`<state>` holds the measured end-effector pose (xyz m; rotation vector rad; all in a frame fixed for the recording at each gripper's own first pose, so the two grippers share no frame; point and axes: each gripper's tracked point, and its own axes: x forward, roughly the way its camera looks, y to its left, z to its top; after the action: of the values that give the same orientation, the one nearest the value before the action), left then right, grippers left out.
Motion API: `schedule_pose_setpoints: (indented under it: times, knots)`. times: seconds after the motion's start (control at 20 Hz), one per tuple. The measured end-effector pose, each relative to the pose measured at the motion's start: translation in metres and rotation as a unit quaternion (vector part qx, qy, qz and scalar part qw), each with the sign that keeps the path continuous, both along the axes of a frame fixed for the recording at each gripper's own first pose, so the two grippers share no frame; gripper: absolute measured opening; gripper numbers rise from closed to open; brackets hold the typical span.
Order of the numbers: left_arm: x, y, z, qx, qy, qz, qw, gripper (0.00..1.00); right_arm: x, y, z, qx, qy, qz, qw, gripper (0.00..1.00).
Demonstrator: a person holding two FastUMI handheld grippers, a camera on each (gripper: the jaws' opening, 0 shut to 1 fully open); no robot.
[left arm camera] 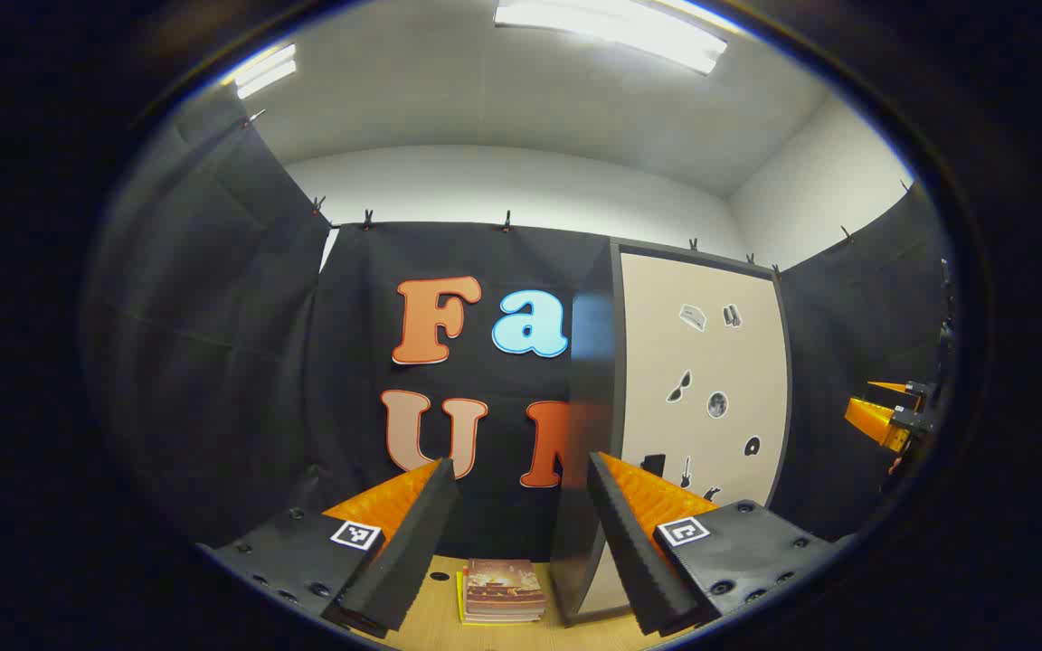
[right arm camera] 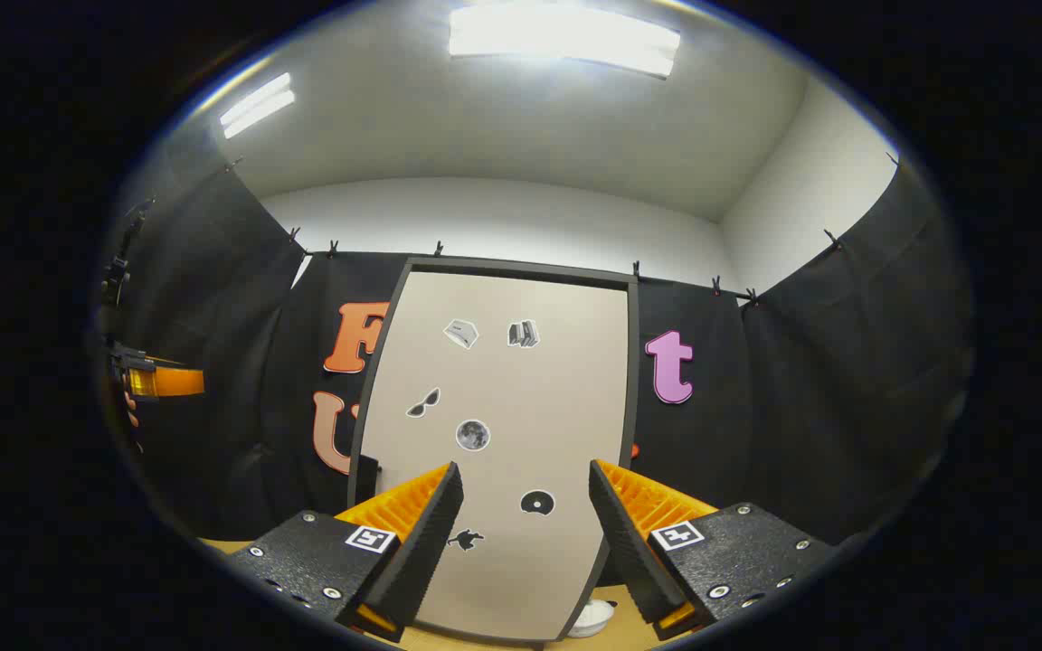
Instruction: Open the cabinet door with the right hand, grasp the bottle in the cabinet with the left hand and place it on the coaster, then close the cabinet door with the right hand.
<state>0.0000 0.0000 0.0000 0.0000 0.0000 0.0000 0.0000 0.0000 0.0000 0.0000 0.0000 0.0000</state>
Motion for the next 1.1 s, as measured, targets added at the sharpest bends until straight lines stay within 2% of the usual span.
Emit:
schedule_pose_setpoints:
  times: [0.15, 0.2, 0.25, 0.7, 1.1]
  knots:
    - [0.0, 0.017, 0.008, 0.03, -0.014, 0.031, 0.999, 0.93, 0.003, 0.01, -0.004, 0.005, 0.005, 0.015, 1.0, 0.87]
    - [-0.002, 0.018, 0.01, 0.033, -0.018, 0.035, 0.999, 0.95, 0.005, 0.01, -0.004, 0.005, 0.003, 0.013, 1.0, 0.87]
    - [-0.004, 0.019, 0.014, 0.03, -0.024, 0.036, 0.999, 0.93, 0.006, 0.01, -0.003, 0.004, 0.0, 0.011, 1.0, 0.87]
    - [-0.019, 0.033, 0.029, 0.051, -0.048, 0.057, 0.996, 0.95, 0.018, 0.03, -0.003, 0.016, -0.006, 0.024, 1.0, 0.87]
    - [-0.03, 0.057, 0.021, 0.065, -0.037, 0.078, 0.994, 0.96, 0.029, 0.082, -0.027, 0.021, 0.022, 0.072, 0.997, 0.87]
